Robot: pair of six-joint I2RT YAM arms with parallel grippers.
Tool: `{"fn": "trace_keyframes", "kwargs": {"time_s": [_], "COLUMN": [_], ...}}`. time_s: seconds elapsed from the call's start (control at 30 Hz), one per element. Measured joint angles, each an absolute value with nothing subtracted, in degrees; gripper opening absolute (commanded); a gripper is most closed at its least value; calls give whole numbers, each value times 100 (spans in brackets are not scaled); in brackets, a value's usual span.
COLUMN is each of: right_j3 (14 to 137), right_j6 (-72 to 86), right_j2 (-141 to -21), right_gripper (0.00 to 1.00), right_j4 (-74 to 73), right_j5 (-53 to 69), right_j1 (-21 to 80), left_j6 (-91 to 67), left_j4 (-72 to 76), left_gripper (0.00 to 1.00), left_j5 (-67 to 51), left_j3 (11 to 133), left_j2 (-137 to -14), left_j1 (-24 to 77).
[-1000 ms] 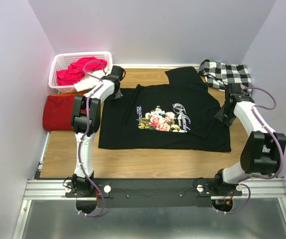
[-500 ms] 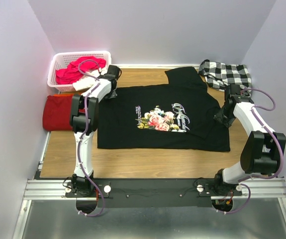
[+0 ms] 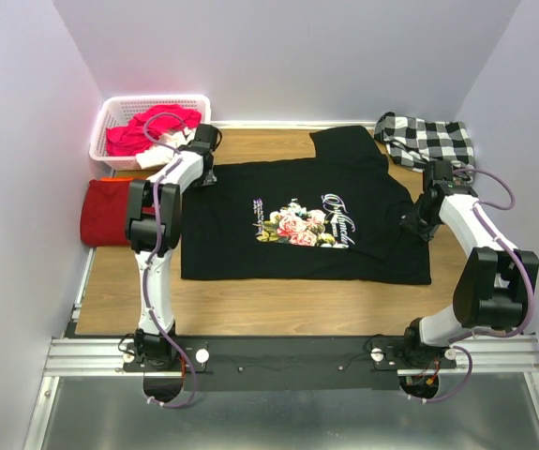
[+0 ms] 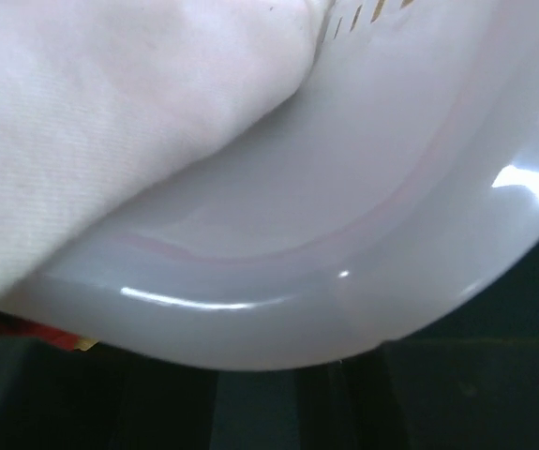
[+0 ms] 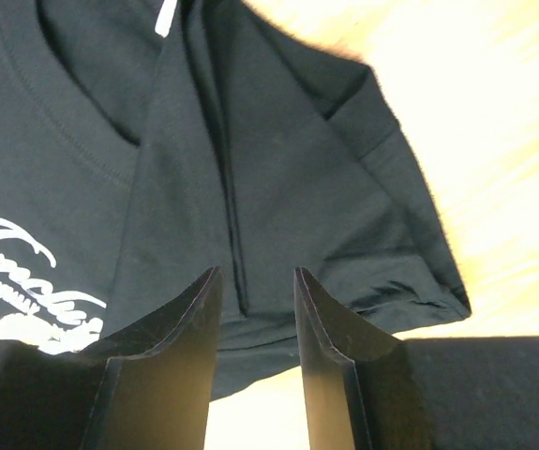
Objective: Fold and stack the t-shirts
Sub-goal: Fold the flattened tshirt in 1/3 of the way
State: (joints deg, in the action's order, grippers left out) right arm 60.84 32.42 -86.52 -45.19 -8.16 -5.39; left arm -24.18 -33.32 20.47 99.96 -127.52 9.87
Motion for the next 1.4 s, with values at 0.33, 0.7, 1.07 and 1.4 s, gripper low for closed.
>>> {"fn": "trace_keyframes", "kwargs": {"time_s": [0.33,0.7,1.07,1.4], "right_j3": [5118,4394,4370,4370], "right_j6": [3194,3317,3435,3446], "right_j2": [-8274,-8128,-8130,-8431], "right_gripper": [45,45,44,19], "right_j4": [-4311,-3920,-3570,-3269], "right_j5": [49,856,947,902], "right_j1": [-537,-526,-521,-519], "left_j6": [-2102,-1990,-1970,-1968], "left_j4": [-2919,-2707,-2707,-2700], "left_gripper": [53,54,54,54], "left_j5": [1376,972,884,829], "left_j3": [9629,9465,9078,9000], "left_j2": [-11998,-11496,-11465,-11443], "left_j1": [923,941,941,941]}}
